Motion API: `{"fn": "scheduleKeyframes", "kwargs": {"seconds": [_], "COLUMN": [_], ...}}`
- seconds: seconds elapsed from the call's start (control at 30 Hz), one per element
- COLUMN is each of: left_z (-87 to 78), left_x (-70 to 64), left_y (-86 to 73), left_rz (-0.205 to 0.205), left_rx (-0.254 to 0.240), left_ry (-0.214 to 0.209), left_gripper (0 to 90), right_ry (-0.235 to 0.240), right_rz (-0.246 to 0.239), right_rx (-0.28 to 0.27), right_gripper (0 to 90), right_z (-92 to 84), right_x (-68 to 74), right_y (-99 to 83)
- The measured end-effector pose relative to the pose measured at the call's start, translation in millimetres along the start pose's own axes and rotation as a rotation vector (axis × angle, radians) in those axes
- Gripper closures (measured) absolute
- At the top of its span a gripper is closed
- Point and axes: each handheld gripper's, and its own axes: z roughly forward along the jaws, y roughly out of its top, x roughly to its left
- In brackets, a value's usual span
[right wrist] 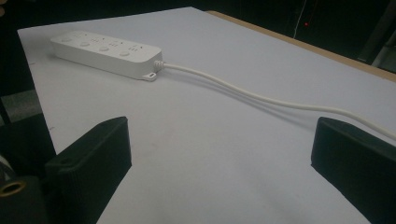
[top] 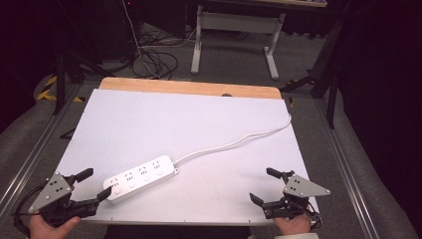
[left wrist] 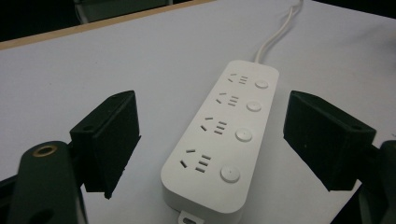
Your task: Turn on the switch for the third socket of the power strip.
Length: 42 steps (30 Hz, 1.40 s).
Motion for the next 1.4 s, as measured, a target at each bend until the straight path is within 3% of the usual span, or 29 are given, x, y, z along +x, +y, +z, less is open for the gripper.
{"fn": "scheduleKeyframes", "kwargs": {"seconds": [0.07, 0.4, 0.8, 1.0, 1.4], "left_z": [-0.2, -2.4, -4.8, -6.4, 1.8], "left_x": [-1.1, -1.4, -3.0, -6.7, -8.1], "left_y": [0.1, 2.2, 5.0, 12.4, 34.5], "left_rz": [-0.009, 0.021, -0.007, 0.023, 0.000], "left_rx": [-0.006, 0.003, -0.008, 0.007, 0.031], "left_ry": [0.001, 0.021, 0.001, 0.006, -0.008], "left_gripper": [18.7, 18.7, 21.0, 25.0, 28.0], "right_ry": [0.003, 0.008, 0.017, 0.024, 0.027], "right_rz": [-0.003, -0.005, -0.003, 0.000, -0.004], "right_rx": [0.000, -0.004, -0.005, -0.008, 0.003], "right_gripper": [5.4, 5.7, 6.2, 6.4, 6.5], "right_z": [0.0, 0.1, 1.4, 1.6, 2.9], "right_x": [0.0, 0.3, 1.3, 1.4, 1.9], "right_y": [0.0, 0.4, 0.7, 0.7, 0.9]}}
